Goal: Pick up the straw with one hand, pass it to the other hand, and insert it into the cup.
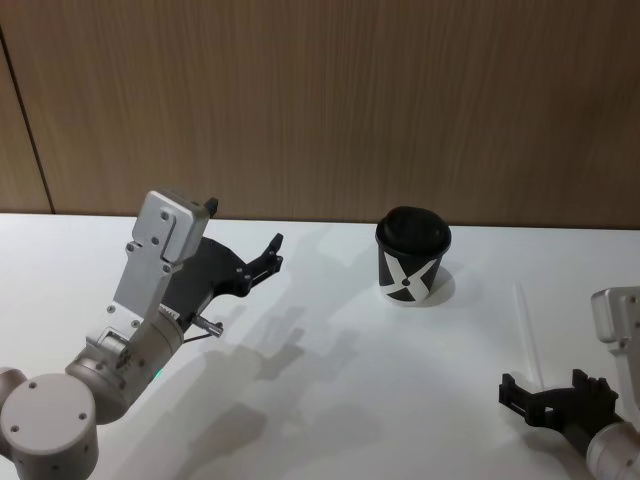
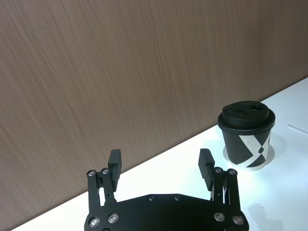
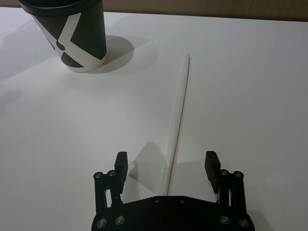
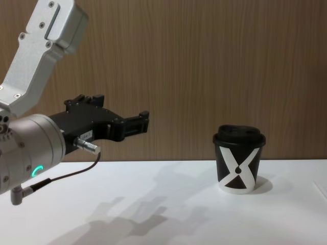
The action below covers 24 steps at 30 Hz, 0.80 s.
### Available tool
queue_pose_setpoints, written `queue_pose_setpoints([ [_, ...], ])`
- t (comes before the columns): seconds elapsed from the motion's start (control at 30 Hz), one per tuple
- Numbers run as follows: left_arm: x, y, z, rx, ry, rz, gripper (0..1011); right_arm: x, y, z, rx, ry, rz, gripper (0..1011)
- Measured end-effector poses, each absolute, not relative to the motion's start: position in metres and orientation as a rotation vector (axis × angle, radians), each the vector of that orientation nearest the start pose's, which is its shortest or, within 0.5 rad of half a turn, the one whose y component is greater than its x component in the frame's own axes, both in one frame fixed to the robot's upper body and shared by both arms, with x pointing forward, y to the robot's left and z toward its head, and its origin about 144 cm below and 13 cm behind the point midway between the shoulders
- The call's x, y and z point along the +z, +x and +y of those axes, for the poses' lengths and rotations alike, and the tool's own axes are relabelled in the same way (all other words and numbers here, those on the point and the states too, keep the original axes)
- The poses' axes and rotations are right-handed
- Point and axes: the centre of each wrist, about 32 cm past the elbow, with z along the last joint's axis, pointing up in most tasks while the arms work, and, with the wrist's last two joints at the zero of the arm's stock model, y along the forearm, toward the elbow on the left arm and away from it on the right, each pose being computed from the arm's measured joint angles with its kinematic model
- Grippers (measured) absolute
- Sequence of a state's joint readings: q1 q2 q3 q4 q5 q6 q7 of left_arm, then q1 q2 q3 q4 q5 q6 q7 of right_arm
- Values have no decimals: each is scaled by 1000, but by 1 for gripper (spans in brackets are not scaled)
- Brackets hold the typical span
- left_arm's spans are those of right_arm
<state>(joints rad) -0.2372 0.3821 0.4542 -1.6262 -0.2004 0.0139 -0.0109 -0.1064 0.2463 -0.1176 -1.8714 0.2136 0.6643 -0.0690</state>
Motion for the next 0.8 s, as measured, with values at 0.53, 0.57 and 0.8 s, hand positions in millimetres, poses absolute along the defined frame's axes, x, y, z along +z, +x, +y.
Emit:
queue_pose_setpoints([
  [0.53,1204,492,198,1124,61,-268,1003,1196,423,-242,-1426,-458,333,1001],
  [0.57,1204,492,198,1124,61,-268,1003,1196,423,-242,-1427,-459,333,1001],
  [0.8,1204,492,198,1124,61,-268,1003,1196,424,-243,-1427,-467,335,1001],
])
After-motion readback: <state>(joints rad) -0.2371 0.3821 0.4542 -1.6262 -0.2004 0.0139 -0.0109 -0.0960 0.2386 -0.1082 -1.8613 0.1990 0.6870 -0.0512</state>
